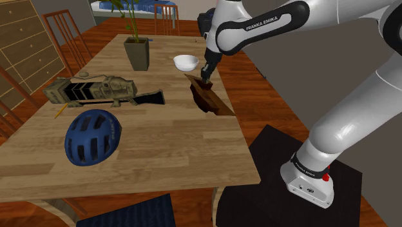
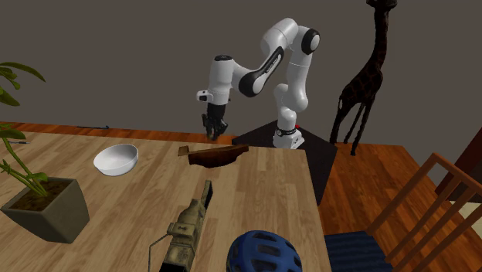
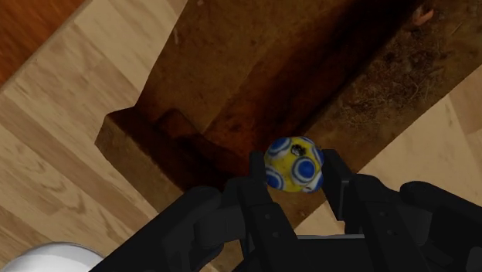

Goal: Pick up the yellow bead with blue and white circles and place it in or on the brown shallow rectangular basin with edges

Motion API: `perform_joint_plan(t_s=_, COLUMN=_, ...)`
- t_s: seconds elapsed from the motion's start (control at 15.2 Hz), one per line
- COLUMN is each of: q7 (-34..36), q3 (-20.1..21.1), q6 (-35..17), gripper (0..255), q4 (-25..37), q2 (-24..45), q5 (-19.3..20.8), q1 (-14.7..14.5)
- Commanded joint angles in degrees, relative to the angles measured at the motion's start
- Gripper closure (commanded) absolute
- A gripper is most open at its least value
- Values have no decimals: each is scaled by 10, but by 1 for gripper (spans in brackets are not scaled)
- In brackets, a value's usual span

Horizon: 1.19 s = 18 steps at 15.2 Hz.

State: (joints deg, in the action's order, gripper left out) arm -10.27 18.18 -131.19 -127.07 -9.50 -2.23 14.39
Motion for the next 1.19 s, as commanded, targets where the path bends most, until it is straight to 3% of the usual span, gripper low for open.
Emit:
perform_joint_plan(t_s=0.0, q7=0, q3=0, q6=-14, gripper=255, q4=-10, q2=4, q5=1, q1=0)
perform_joint_plan(t_s=0.26, q7=4, q3=2, q6=-41, gripper=255, q4=-26, q2=14, q5=5, q1=1)
perform_joint_plan(t_s=0.73, q7=4, q3=2, q6=-40, gripper=255, q4=-26, q2=15, q5=5, q1=1)
perform_joint_plan(t_s=0.79, q7=4, q3=2, q6=-40, gripper=0, q4=-26, q2=15, q5=5, q1=1)
perform_joint_plan(t_s=1.12, q7=4, q3=2, q6=-40, gripper=0, q4=-26, q2=15, q5=5, q1=1)
